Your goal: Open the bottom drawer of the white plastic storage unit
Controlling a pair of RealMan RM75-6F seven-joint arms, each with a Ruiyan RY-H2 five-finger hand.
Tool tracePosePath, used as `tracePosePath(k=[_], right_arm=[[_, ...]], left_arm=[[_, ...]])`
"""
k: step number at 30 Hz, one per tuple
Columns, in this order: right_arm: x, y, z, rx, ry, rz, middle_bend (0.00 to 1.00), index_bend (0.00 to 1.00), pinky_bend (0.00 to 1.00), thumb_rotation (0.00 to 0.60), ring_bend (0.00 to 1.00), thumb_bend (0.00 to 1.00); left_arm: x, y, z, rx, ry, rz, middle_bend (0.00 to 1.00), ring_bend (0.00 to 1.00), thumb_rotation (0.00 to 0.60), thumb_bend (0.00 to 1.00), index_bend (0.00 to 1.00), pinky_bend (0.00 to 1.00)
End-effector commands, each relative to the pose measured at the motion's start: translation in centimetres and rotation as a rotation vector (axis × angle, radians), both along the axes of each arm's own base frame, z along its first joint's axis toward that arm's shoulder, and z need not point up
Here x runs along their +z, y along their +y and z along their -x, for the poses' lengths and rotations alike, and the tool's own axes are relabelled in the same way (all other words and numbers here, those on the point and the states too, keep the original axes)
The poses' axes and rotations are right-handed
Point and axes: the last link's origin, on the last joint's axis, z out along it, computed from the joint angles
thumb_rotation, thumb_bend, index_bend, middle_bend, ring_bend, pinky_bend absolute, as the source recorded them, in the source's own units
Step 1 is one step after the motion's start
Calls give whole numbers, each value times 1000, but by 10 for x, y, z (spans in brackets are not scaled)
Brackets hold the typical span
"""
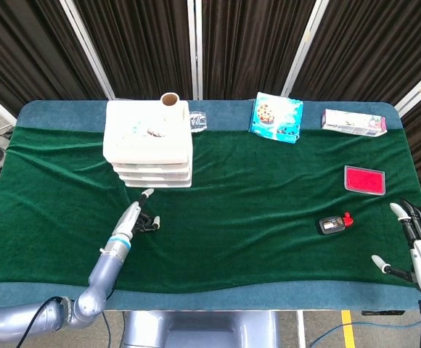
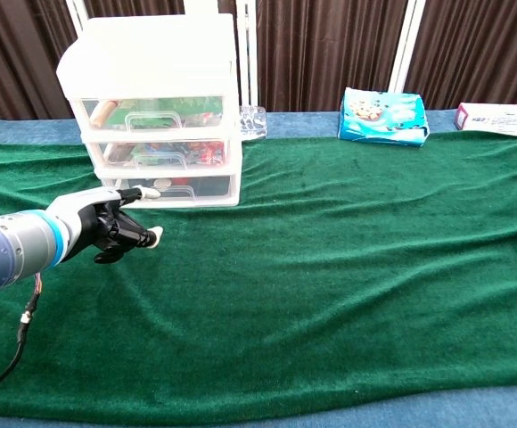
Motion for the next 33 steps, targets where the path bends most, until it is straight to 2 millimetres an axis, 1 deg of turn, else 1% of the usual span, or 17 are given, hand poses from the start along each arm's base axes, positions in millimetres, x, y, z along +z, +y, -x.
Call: tracePosePath(k=[1,6,10,16,22,26,33], right_arm=[[0,0,0,0,0,1,0,13,0,600,0,43],[0,-1,1,-3,5,1,0,13,0,600,0,43],[-1,-1,2,-7,9,0,0,13,0,600,0,43],[-1,-1,1,-5,8,-1,0,13,0,600,0,44],[-4,-2,0,0,10,-9,0,13,0,600,0,42],[-6,-2,-2,6,13,-14,0,13,0,600,0,43],[-5,-3,-1,6,11,-10,0,13,0,600,0,42]], left_arm=[[-1,6,-1,15,0,-7,927,908,600,570,0,904],[-4,15,-4,43,-27,17,927,908,600,570,0,904],[-6,18,-5,47,-29,26,927,908,600,570,0,904],[-10,17,-4,46,-21,32,927,908,600,570,0,904],[-8,18,-3,43,-18,31,927,908,600,570,0,904],[-6,21,0,48,-26,33,927,908,600,570,0,904],[-8,25,0,46,-46,61,927,908,600,570,0,904]])
